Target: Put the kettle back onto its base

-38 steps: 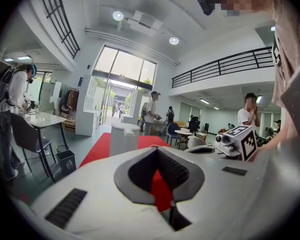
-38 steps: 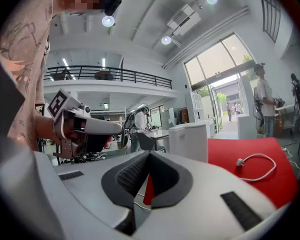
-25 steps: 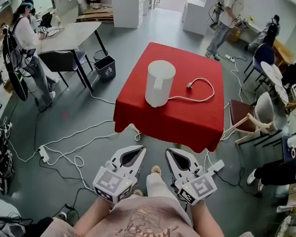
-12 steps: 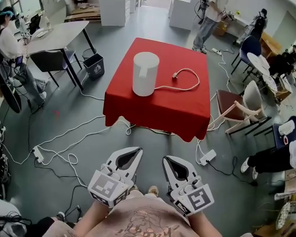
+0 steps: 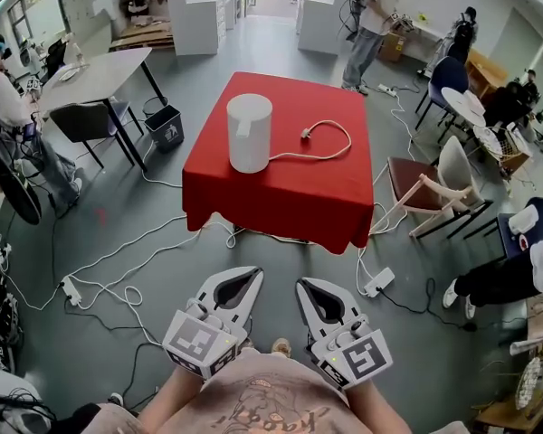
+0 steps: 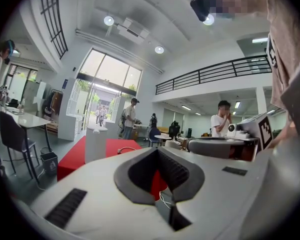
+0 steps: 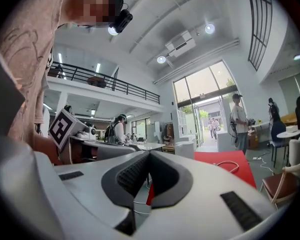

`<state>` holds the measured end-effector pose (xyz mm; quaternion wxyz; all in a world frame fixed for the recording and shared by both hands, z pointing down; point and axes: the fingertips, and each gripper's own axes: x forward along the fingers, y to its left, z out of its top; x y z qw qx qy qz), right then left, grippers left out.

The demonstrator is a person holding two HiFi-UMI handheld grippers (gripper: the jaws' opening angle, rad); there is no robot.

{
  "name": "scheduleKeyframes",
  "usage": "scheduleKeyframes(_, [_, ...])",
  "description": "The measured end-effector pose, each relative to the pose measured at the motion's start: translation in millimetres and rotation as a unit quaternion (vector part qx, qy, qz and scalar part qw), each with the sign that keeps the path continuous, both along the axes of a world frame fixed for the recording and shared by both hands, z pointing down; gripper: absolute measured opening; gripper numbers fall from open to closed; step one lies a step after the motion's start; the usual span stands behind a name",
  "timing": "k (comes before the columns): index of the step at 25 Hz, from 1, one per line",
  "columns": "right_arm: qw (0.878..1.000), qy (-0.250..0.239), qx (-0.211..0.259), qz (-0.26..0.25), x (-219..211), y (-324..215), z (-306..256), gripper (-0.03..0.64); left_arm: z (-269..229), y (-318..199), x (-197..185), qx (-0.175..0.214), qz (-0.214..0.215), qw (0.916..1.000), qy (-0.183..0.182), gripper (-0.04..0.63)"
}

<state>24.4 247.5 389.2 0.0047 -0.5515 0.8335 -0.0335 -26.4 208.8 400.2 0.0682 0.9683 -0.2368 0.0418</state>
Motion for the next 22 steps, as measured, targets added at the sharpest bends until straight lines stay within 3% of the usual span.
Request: scheduleKeyframes(22, [1.0, -0.004, 0.002, -0.004, 5.4, 6.5, -0.9, 0.008, -1.0, 7.6, 5.9, 0.001, 0.0, 1.0, -0.004, -0.012])
